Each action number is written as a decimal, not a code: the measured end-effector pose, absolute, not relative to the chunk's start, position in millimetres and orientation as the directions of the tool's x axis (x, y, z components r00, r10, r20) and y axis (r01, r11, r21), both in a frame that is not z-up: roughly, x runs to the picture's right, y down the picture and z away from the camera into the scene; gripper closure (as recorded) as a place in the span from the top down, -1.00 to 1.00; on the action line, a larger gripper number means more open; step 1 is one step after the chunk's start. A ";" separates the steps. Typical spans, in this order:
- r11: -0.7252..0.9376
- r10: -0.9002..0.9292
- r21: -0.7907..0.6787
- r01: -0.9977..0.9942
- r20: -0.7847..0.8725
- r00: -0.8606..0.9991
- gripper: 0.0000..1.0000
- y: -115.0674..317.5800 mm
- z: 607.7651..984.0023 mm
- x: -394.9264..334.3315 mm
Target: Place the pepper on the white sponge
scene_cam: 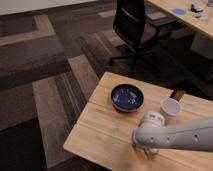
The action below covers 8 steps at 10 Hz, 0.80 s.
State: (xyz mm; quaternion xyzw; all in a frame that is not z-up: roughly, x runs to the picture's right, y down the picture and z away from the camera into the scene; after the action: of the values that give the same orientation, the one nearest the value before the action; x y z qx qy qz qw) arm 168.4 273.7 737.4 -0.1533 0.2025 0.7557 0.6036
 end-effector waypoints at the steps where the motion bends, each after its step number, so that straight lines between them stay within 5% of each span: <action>1: -0.189 0.850 0.121 -0.974 -0.477 -0.224 -1.00 274.1 737.7 168.3; 3: -0.189 0.850 0.121 -0.974 -0.477 -0.224 -0.71 274.1 737.7 168.4; 5: -0.189 0.850 0.121 -0.974 -0.477 -0.224 0.05 274.2 737.7 168.4; 7: -0.187 0.849 0.126 -0.974 -0.478 -0.224 0.60 275.1 737.3 170.1; 8: -0.186 0.849 0.128 -0.974 -0.479 -0.225 0.60 275.6 737.2 170.8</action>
State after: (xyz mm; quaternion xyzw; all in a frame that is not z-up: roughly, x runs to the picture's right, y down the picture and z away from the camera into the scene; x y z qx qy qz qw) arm 170.8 275.6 737.2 -0.1521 0.2066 0.7548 0.6037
